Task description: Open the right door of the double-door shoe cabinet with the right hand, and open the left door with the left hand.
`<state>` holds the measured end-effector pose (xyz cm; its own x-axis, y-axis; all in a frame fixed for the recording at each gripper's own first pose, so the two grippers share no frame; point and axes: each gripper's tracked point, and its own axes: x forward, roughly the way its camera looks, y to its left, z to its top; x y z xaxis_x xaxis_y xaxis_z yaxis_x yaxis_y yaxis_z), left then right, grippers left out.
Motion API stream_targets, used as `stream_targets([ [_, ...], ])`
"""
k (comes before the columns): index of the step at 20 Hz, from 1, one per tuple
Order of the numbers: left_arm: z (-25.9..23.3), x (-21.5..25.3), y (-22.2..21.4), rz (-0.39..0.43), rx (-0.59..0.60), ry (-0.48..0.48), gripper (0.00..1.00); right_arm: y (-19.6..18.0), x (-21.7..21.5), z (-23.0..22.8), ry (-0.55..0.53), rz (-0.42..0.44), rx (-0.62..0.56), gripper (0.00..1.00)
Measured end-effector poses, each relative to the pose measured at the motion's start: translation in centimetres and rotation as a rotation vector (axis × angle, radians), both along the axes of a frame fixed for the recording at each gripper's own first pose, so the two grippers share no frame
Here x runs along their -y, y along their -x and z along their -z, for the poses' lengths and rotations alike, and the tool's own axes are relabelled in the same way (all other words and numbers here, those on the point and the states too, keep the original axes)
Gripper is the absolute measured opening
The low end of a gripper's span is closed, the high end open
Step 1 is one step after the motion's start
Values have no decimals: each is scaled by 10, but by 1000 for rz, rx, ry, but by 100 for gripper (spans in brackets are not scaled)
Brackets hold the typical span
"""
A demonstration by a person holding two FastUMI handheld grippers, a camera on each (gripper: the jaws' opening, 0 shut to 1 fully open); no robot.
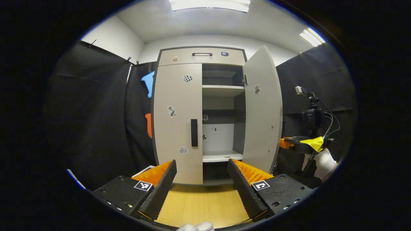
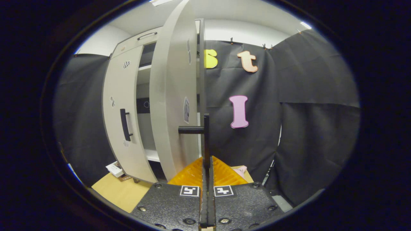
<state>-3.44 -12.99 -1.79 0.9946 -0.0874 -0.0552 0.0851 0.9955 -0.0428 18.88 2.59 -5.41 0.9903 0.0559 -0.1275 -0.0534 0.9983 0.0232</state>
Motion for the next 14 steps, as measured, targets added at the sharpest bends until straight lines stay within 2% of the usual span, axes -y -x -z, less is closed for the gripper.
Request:
stream_targets([
  [10, 1, -30, -7, -17, -1, -10, 96, -2, 7, -5, 3, 56, 27, 5],
  [12, 2, -39, -9, -16, 0, -10, 96, 0, 8, -7, -5, 71, 35, 8],
  [14, 6, -50, -14, -21, -5, -14, 96, 0, 12, -9, -6, 104, 42, 17],
])
